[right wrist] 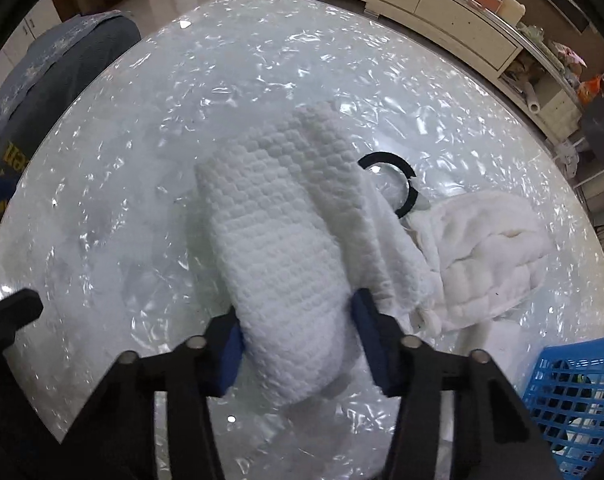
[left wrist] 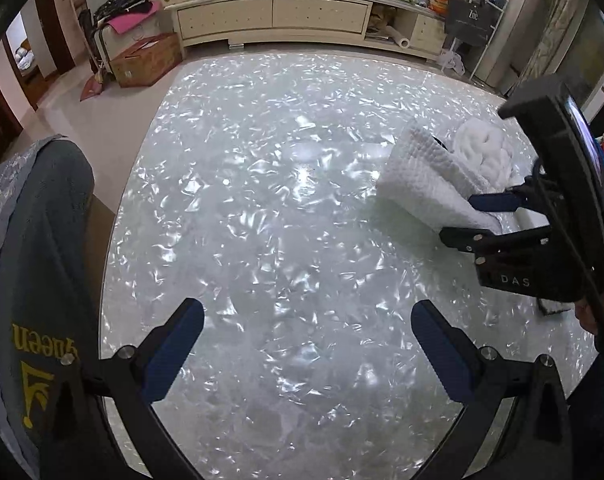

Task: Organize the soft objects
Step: 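Lift the white towel and carry it over the basket with the right gripper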

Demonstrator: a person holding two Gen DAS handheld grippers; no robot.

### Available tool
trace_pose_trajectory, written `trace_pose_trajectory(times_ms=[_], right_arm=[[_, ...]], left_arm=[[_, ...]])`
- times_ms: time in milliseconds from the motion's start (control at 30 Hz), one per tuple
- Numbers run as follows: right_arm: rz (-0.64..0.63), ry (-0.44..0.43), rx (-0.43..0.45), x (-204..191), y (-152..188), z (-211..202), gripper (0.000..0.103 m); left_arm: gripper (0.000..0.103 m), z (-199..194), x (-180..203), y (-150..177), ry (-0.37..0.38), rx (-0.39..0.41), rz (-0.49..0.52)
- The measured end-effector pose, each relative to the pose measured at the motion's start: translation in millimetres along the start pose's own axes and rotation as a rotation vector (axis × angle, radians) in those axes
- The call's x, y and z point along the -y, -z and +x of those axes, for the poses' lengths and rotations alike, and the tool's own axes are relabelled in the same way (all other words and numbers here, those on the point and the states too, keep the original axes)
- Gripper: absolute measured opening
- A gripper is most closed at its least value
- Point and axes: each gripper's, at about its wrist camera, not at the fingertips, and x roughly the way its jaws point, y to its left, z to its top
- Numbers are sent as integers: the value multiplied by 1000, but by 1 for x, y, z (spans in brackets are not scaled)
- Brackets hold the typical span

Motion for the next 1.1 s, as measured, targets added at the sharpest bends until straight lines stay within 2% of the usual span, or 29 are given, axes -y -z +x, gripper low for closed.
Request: trace_pose_trajectory(times_ms=[33, 100, 200, 467, 733, 933, 1100], right_arm=[[-7, 3, 3, 0, 2, -2, 39], [-14, -5, 15, -1, 8, -7, 23], [-4, -16, 25, -3, 19, -18, 17], [-8, -48, 72, -1, 58, -66, 15], [22, -45, 134, 14, 95, -126, 15], [65, -25, 188, 42, 108, -159, 15], [112, -3, 230, 75, 134, -191, 15]], left_arm=[[103, 0, 0, 0, -1, 1, -1], [103, -2, 0, 0, -2, 5, -1], [103, -9, 2, 0, 1, 17, -2], [103, -34, 19, 5, -1, 50, 34], [103, -62, 59, 6, 40, 76, 100], [103, -80, 92, 3, 87, 79, 151], [103, -91, 121, -3, 111, 84, 186]])
